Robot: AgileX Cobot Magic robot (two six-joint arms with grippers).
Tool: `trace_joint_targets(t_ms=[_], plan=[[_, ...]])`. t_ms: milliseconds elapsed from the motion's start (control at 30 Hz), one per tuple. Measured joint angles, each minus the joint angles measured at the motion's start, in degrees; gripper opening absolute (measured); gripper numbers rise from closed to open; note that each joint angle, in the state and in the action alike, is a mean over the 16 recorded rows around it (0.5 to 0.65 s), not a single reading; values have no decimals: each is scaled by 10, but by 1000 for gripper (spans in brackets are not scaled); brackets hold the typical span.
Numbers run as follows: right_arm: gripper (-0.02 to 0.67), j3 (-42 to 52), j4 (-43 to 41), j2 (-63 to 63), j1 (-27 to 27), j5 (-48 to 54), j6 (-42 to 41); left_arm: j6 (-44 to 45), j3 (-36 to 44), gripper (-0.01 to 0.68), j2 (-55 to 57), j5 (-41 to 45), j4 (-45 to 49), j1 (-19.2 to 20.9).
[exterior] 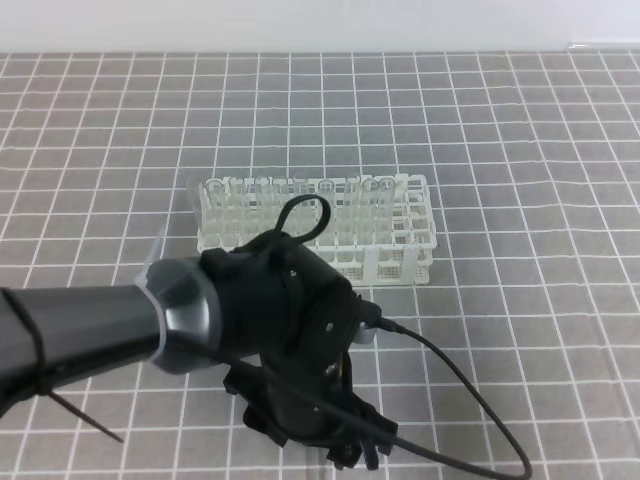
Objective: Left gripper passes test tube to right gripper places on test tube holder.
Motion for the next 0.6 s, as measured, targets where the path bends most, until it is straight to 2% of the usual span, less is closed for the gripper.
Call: trace_joint_targets(t_ms=[600], plan=[[-13, 0, 1, 0, 0, 0, 0, 22, -4, 293, 33, 0, 9, 0]])
